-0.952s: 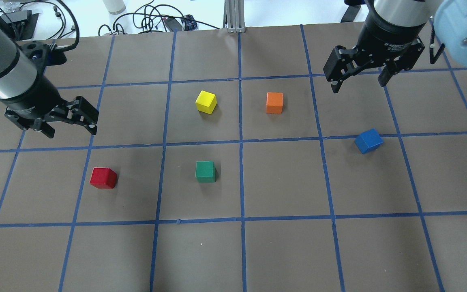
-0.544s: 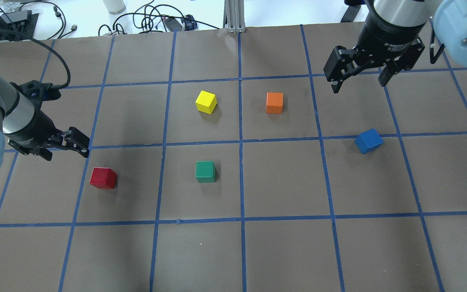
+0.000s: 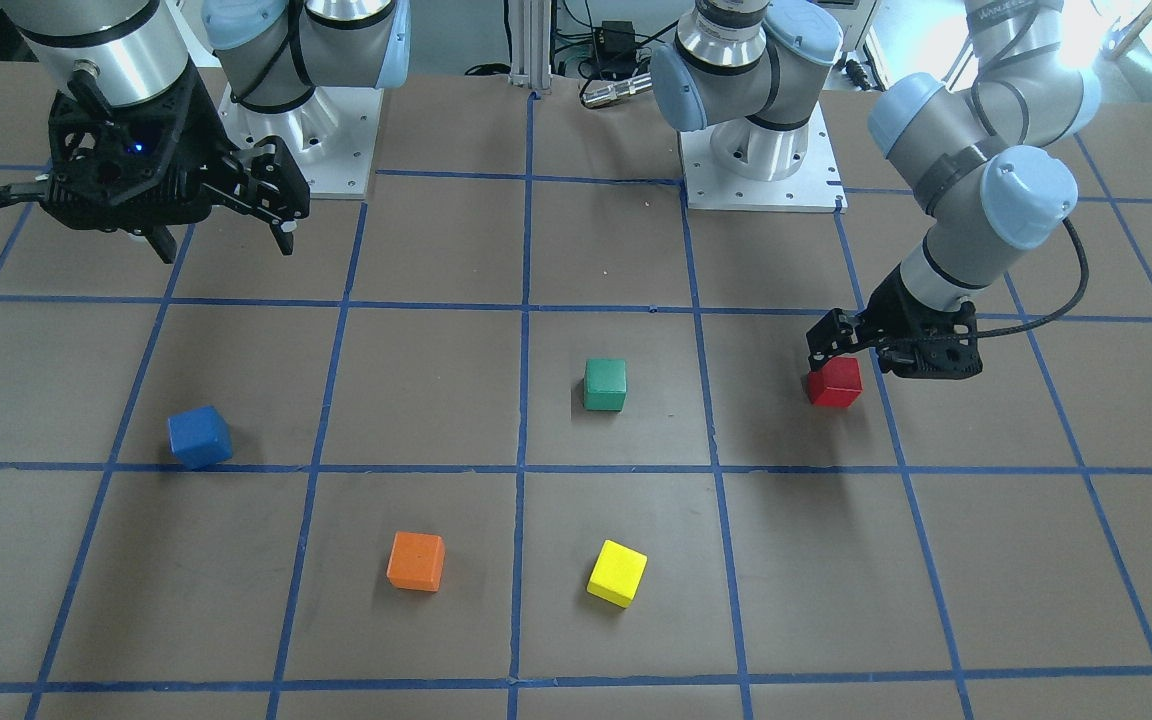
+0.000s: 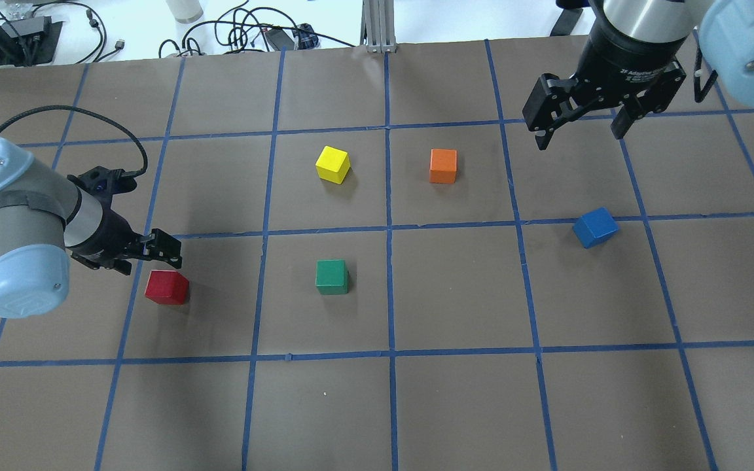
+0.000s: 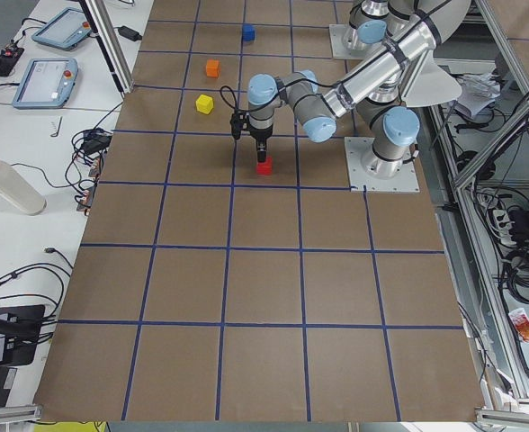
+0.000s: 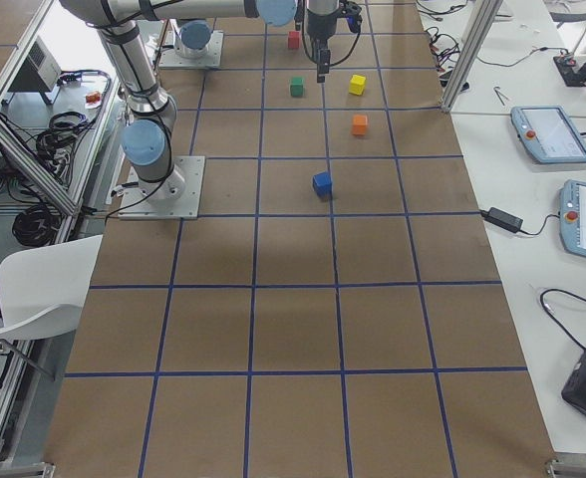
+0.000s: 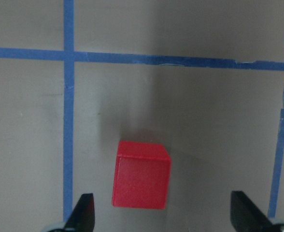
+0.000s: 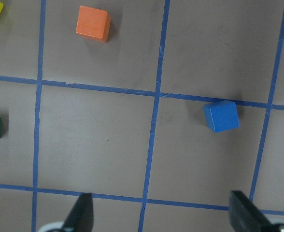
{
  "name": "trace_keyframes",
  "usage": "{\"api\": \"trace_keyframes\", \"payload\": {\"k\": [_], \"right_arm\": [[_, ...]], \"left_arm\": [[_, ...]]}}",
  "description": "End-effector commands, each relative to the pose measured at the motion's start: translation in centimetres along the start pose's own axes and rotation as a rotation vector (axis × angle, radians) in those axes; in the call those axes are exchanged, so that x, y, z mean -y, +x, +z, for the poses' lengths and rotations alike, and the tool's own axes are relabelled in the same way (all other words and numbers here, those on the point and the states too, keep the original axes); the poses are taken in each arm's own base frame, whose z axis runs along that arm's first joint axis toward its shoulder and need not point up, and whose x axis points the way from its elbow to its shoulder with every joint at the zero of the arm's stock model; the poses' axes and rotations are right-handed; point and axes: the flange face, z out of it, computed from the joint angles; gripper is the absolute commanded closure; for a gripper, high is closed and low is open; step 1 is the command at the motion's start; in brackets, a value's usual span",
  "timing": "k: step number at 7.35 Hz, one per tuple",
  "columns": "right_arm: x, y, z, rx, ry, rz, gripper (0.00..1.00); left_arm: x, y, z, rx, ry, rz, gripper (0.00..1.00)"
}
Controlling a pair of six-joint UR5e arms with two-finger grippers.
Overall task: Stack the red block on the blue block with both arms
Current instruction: 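Close the left gripper on the red cube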
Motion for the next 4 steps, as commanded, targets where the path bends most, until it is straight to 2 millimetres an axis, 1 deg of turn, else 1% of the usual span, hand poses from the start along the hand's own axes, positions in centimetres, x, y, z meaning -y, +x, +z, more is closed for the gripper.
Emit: {"api": "trace_keyframes", "payload": {"k": [1,2,4], "right_arm": [[0.0,0.0,0.0,0.000,0.000,0.000,0.00],[0.0,0.0,0.0,0.000,0.000,0.000,0.00],[0.0,0.0,0.0,0.000,0.000,0.000,0.00]], "left_arm": [[0.4,-0.9,2.3,0.046,-0.047,0.024,0.00],[0.2,-1.0,2.7,0.063,-0.064,0.031,0.00],[-0.5,-0.8,4.3,0.058,-0.083,0.029,0.00]]}}
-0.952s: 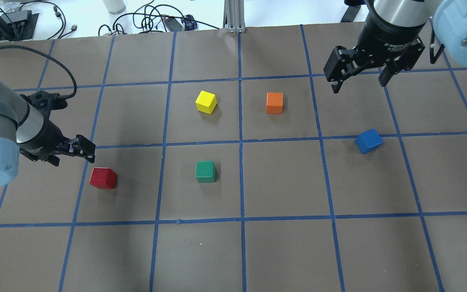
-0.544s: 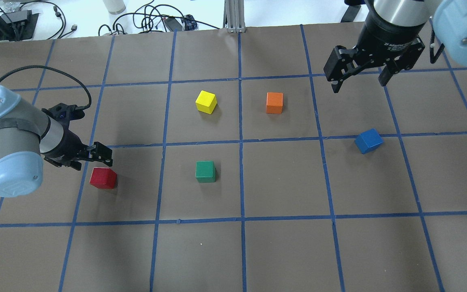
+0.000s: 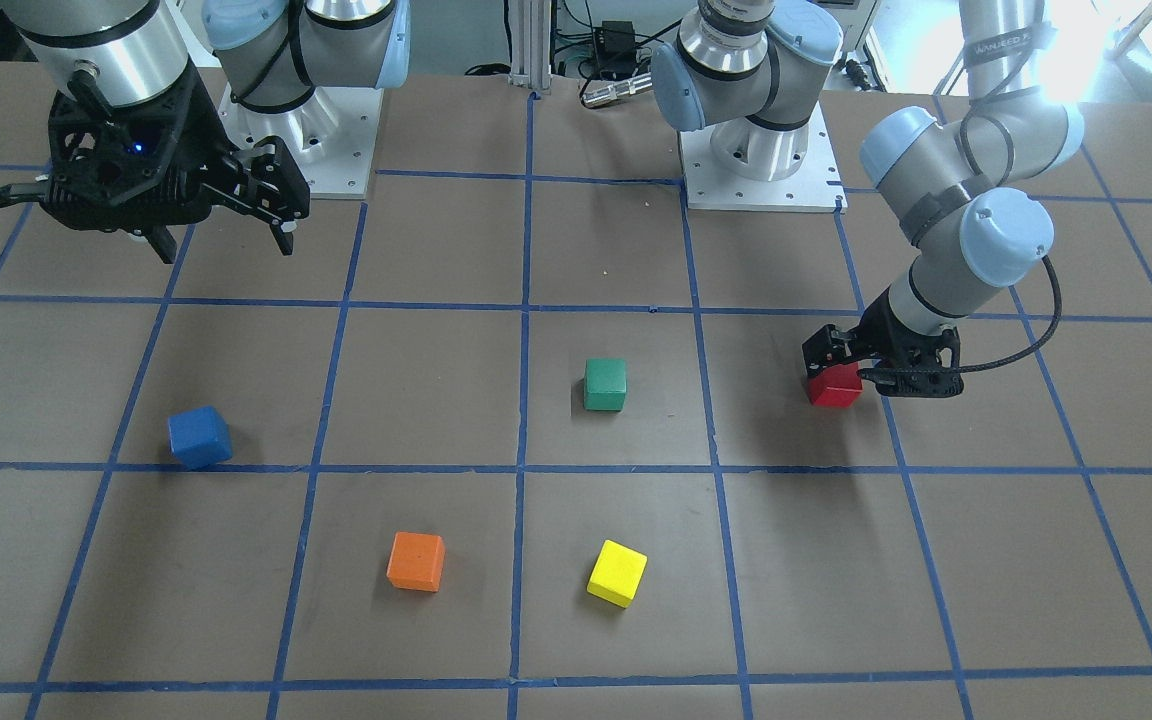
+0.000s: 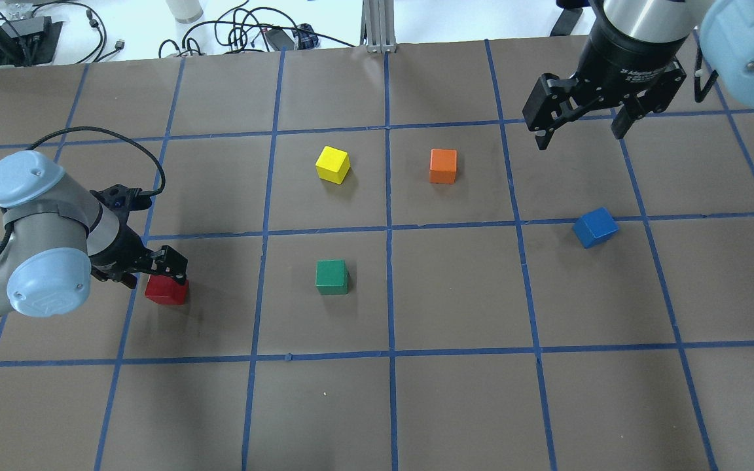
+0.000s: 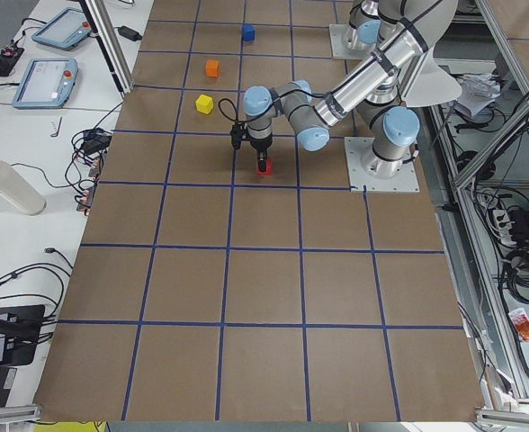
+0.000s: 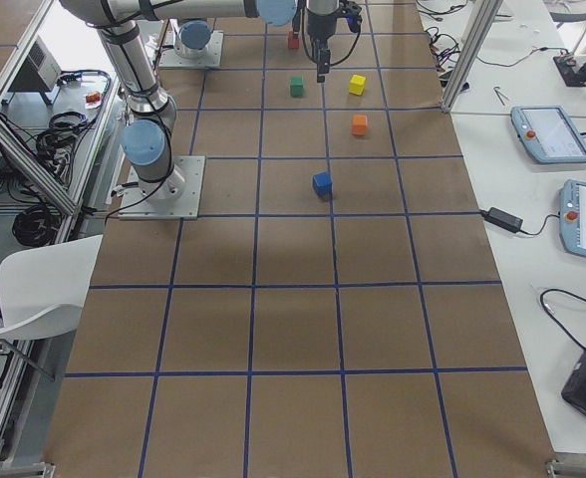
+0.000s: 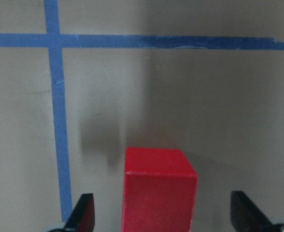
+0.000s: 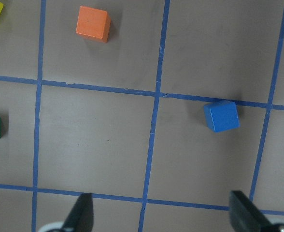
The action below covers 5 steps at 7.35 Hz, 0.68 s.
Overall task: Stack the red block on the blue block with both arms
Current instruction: 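Close the left gripper on the red cube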
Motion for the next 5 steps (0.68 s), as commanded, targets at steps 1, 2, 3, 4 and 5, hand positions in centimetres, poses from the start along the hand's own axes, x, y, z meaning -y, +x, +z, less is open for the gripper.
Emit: {"api": "trace_keyframes", "payload": {"k": [1,2,3,4,5], "right_arm": [[0.0,0.0,0.1,-0.001,-0.003,0.000,0.00],[0.0,0.0,0.0,-0.001,-0.002,0.000,0.00],[0.0,0.0,0.1,-0.001,-0.003,0.000,0.00],[0.0,0.0,0.1,-0.001,-0.003,0.000,0.00],[0.0,0.0,0.1,-0.001,-0.003,0.000,0.00]], "left_arm": [[-0.7,-0.1,1.4,0.037,-0.011,0.002,0.26],[-0.7,-0.5,1.6,0.071,-0.028,0.005,0.59],[-0.4,-0.5,1.3,0.076,-0.018,0.003,0.81],[0.1,0.1,0.5,0.085,-0.001,0.010,0.94],[1.8,1.5,-2.3,0.108,0.050,0.049,0.96]]}}
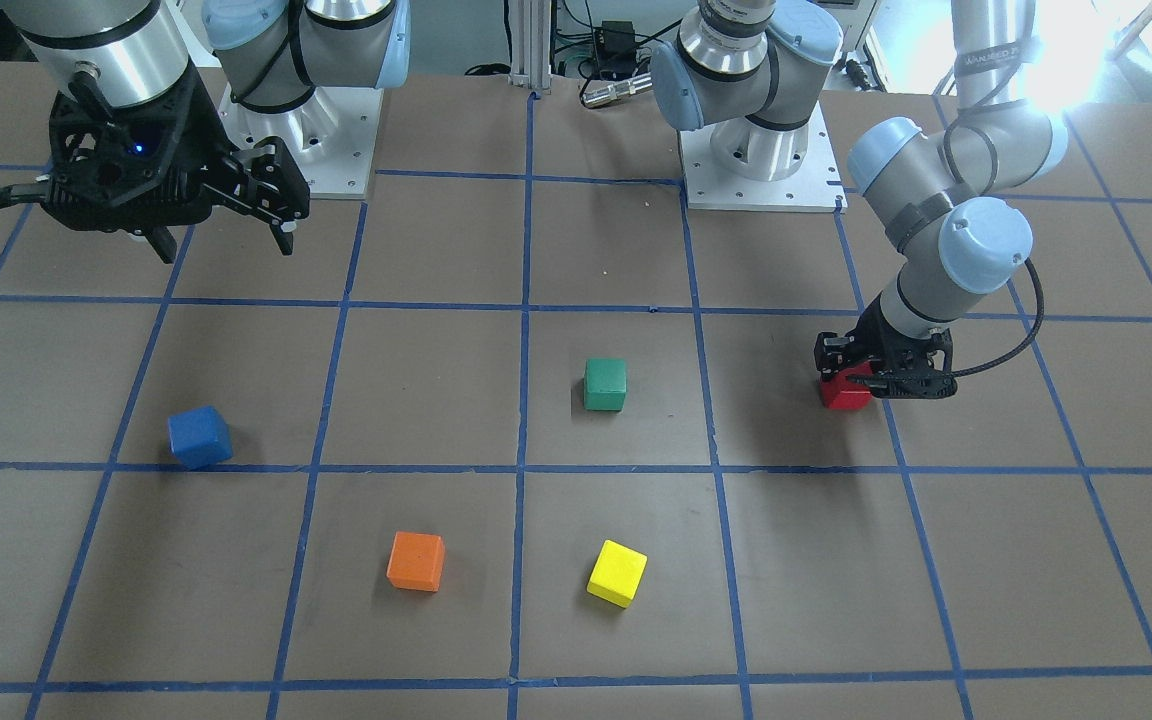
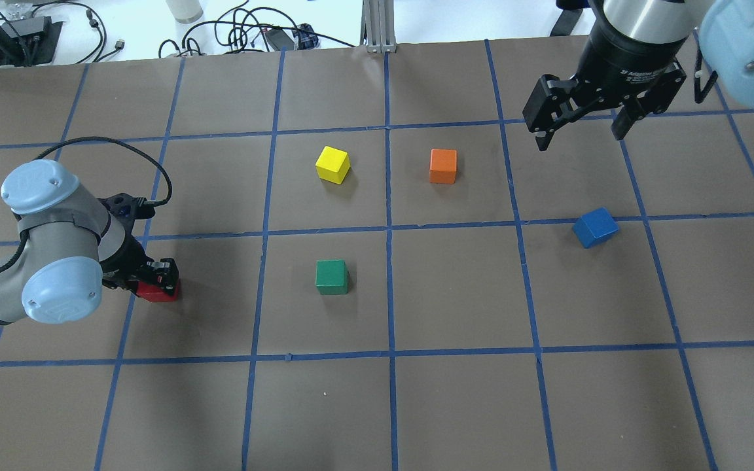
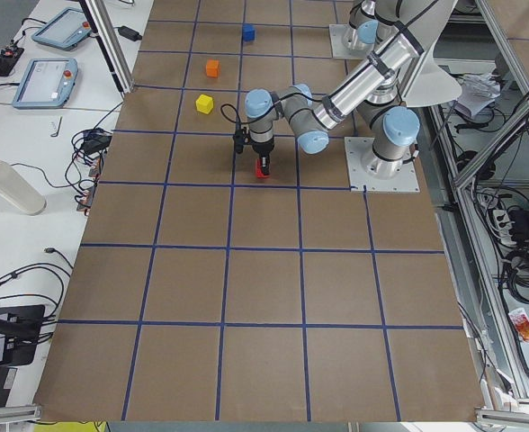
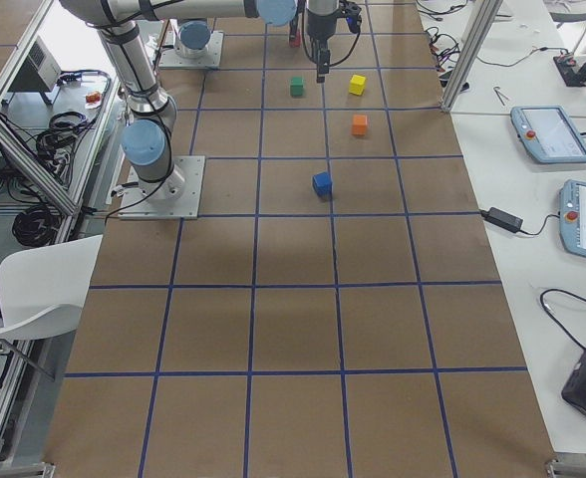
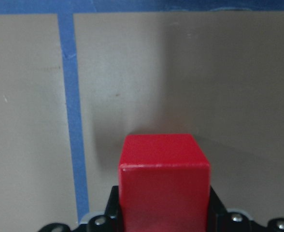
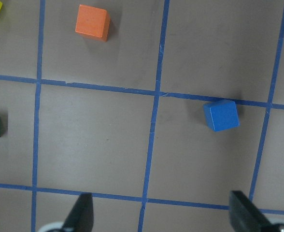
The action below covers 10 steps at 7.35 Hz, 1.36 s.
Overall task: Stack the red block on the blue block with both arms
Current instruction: 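Carry the red cube with the left gripper toward the table center and set it down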
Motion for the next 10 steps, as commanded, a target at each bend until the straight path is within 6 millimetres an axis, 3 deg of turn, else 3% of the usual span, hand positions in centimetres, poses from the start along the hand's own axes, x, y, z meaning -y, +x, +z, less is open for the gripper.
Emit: {"api": "trace_keyframes", "payload": {"k": [1,2,3,4,6,7,9,10], "right_arm": [[0.0,0.0,0.0,0.000,0.000,0.000,0.00],[0.0,0.0,0.0,0.000,0.000,0.000,0.00],[0.0,0.0,-0.1,0.000,0.001,0.000,0.00],[0.0,0.0,-0.1,0.000,0.003,0.000,0.00],[0.0,0.2,-0.1,-0.002,0.001,0.005,0.00],[-0.1,0.2,-0.3,-0.002,0.006,0.005,0.00],[-0.1,0.5,-0.1,-0.003,0.001,0.008,0.00],[-0.1,0.5,-0.1,-0.003,0.001,0.008,0.00]], "left_arm": [[3.9,3.7,-6.4,0.026,0.047,0.100,0.95],[6.3,8.1,-11.1,0.022,0.031,0.107,0.97],[8.0,13.2,-13.9,0.008,0.045,0.062,0.99],[8.6,18.5,-13.1,-0.052,0.040,0.042,1.00],[9.3,29.2,-13.9,-0.128,0.064,0.021,1.00],[9.5,33.8,-13.2,-0.127,0.056,0.007,1.00],[8.8,40.1,-9.4,-0.108,0.016,-0.001,1.00],[8.7,42.1,-7.4,-0.110,0.019,-0.011,1.00]]}}
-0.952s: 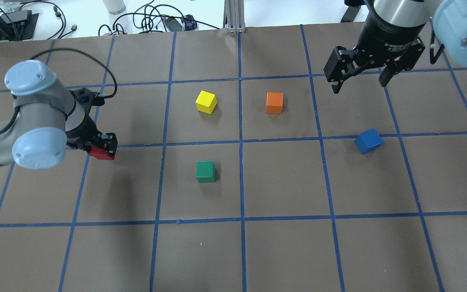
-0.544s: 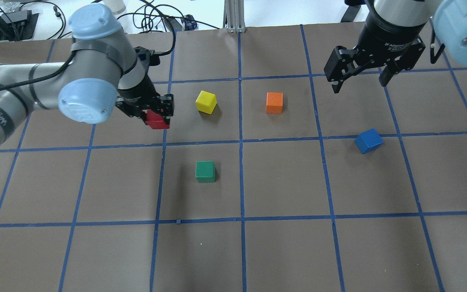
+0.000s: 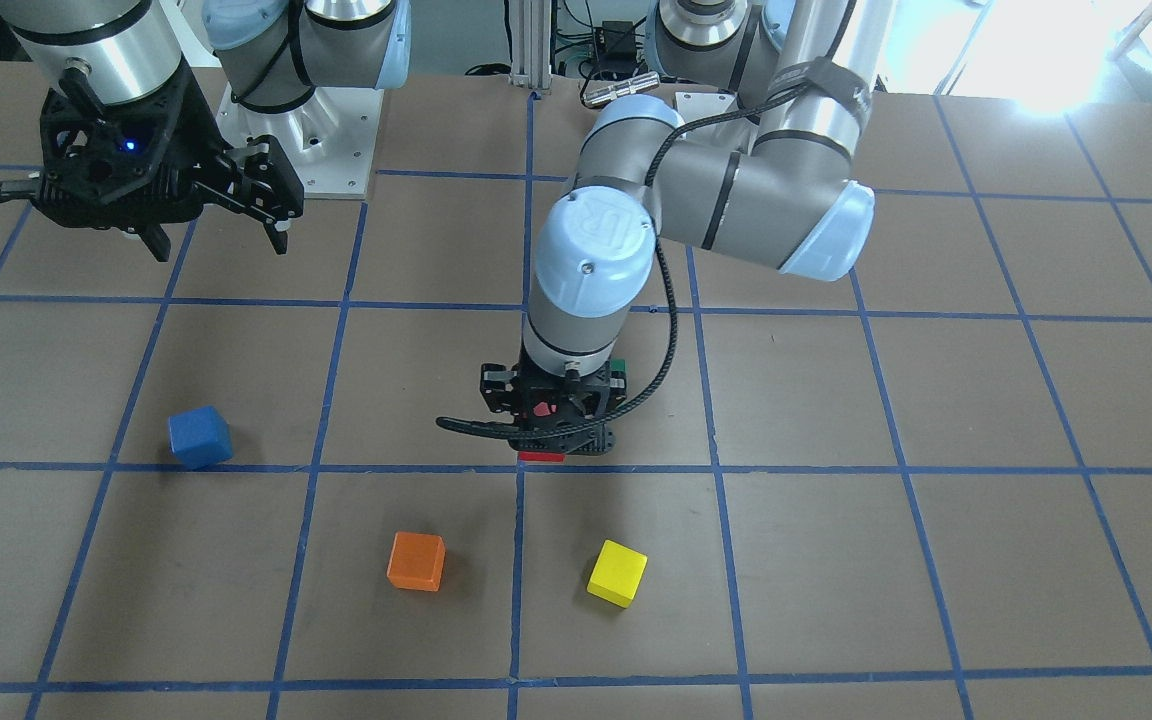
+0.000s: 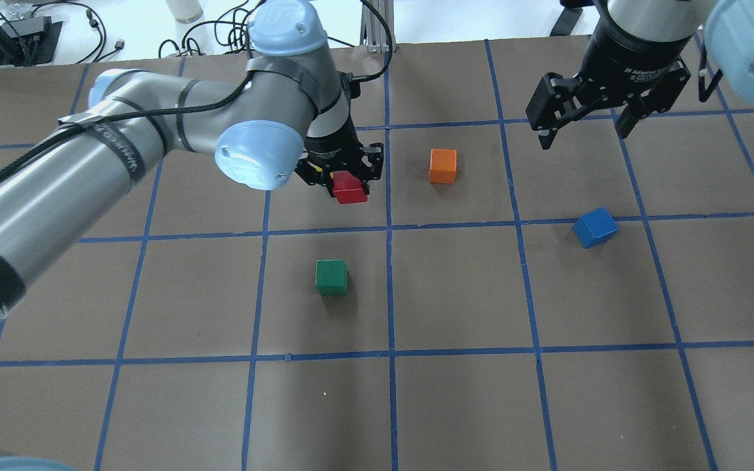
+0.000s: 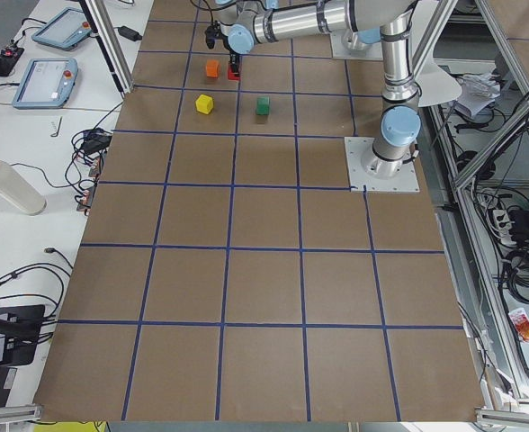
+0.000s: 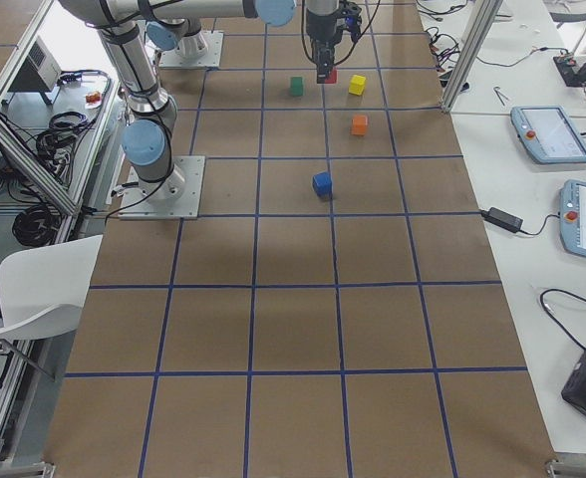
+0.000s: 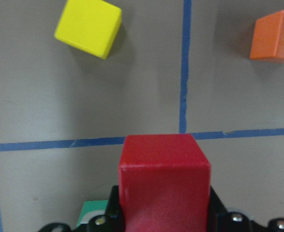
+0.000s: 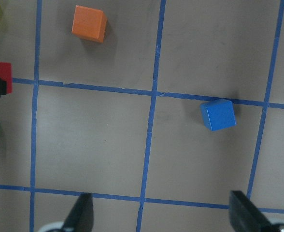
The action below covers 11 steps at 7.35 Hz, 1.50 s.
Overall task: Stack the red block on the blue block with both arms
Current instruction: 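Carry the red cube with the left gripper toward the table center and set it down, then open and raise the left gripper while the right gripper moves toward the red cube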
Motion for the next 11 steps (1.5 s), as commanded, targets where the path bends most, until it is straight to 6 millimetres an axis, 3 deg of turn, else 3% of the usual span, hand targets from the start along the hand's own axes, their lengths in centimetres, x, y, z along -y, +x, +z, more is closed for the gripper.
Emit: {"api": "trace_keyframes", "payload": {"k": [1,2,3,5,6,8,9,10,11], "right_arm": [[0.0,0.3,0.0,0.000,-0.001,0.005,0.00],[0.0,0.4,0.1,0.000,-0.003,0.008,0.00],[0.0,0.4,0.0,0.000,-0.001,0.008,0.00],[-0.1,0.3,0.1,0.000,-0.006,0.005,0.00],[-0.1,0.4,0.1,0.000,-0.004,0.007,0.00],[0.0,0.4,0.0,0.000,-0.001,0.007,0.00],[-0.3,0.0,0.4,0.003,-0.012,0.004,0.00],[-0.2,-0.3,0.7,0.009,-0.016,0.022,0.00],[0.0,-0.7,1.8,0.021,-0.042,0.141,0.00]], "left_arm": [[-1.8,4.9,4.8,0.020,-0.030,-0.007,1.00],[-2.9,6.4,6.0,0.037,-0.044,0.005,0.96],[-3.4,6.5,7.2,0.043,-0.064,-0.010,0.78],[-4.7,7.3,9.4,0.072,-0.103,0.010,0.16],[-5.0,7.5,9.1,0.071,-0.098,0.018,0.02],[-4.5,6.7,4.1,0.049,-0.047,0.002,0.00],[-2.5,3.3,1.0,0.053,-0.020,-0.050,0.00],[-0.8,-0.9,-3.3,0.029,0.032,-0.096,0.00],[-0.2,-4.7,-7.1,0.021,0.053,-0.089,0.00]]}}
